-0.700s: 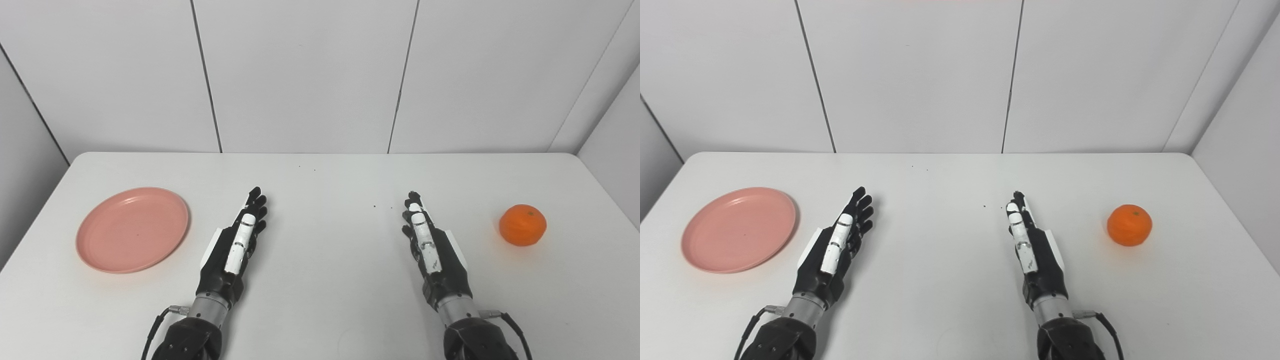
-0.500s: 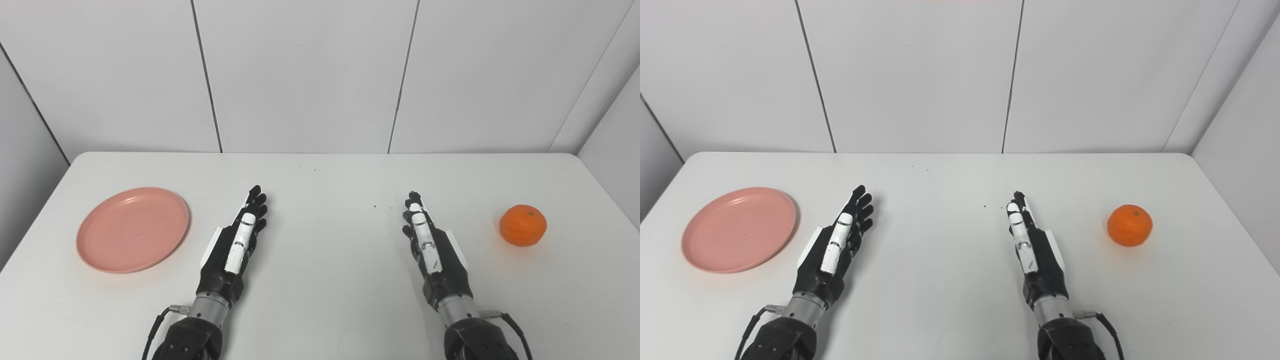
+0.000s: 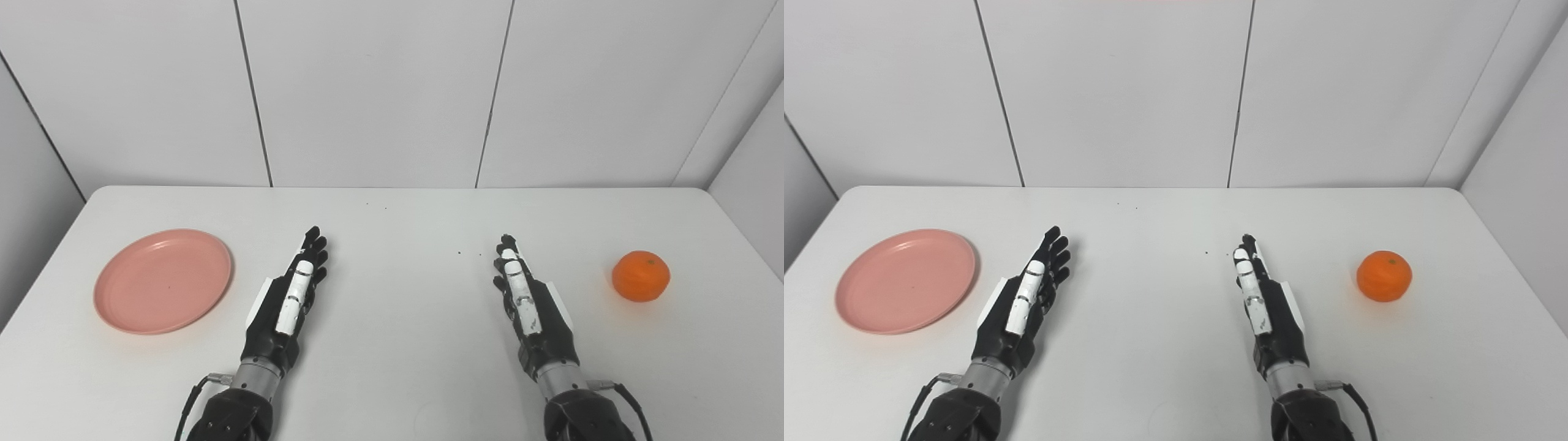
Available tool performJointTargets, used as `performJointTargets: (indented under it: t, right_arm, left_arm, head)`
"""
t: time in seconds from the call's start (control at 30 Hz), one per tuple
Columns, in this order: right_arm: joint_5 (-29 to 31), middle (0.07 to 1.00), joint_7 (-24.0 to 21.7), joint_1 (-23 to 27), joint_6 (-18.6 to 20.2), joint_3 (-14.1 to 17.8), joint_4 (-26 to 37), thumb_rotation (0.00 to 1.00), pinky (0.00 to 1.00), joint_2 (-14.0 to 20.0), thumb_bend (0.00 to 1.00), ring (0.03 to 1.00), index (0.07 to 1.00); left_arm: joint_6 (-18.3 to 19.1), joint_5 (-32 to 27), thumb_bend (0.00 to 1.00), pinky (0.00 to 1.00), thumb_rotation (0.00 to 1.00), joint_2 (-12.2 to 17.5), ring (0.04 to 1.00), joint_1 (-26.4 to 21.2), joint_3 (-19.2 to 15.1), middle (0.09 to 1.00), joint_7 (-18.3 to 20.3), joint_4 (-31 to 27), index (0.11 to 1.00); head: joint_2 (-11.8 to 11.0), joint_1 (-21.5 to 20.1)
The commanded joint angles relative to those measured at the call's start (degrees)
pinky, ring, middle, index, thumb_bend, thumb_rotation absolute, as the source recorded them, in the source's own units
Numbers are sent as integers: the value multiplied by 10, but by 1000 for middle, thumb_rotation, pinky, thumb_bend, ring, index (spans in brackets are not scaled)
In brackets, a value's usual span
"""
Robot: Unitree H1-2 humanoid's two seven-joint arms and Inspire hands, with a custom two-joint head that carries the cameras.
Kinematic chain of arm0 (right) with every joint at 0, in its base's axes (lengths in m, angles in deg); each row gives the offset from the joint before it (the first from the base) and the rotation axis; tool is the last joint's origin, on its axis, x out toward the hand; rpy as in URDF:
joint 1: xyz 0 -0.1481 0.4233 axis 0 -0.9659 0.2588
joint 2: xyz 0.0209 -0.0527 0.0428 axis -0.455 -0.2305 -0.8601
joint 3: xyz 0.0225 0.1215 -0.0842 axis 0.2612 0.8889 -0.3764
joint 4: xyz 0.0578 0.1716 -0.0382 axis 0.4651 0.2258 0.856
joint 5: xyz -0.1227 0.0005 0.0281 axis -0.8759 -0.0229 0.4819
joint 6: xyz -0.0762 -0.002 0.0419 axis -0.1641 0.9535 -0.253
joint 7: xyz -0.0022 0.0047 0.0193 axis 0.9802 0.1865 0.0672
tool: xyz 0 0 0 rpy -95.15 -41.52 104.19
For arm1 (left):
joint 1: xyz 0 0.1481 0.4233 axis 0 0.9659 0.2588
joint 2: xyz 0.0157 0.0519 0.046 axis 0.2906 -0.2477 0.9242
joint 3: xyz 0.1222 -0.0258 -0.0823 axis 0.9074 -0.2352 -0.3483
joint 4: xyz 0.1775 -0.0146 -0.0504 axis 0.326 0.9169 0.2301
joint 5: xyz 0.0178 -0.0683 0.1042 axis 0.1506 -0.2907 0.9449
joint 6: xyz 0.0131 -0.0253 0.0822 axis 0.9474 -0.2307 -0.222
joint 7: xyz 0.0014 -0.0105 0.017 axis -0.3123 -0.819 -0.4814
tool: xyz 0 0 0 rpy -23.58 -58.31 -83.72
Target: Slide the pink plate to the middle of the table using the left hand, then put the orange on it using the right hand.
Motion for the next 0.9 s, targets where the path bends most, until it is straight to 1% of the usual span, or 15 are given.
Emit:
performJointTargets:
  t: [0.0, 0.43, 0.87]
  right_arm:
    - [1, 1000, 0, 16, -22, 2, 12, 1000, 1000, -3, 235, 1000, 1000]
    - [5, 1000, -3, 16, -29, 3, 8, 1000, 1000, -1, 235, 1000, 1000]
    - [3, 1000, -1, 16, -25, 3, 11, 1000, 1000, -2, 231, 1000, 1000]
  left_arm:
    - [-22, 0, 390, 1000, 1000, -4, 1000, -11, 0, 1000, -3, -11, 1000]
    - [-22, -1, 385, 1000, 1000, -4, 1000, -10, 0, 1000, -2, -12, 1000]
    - [-19, -1, 387, 1000, 1000, -5, 1000, -9, 1, 1000, -2, -15, 1000]
  head:
    - [-1, 1]
    - [-1, 1]
    - [0, 1]
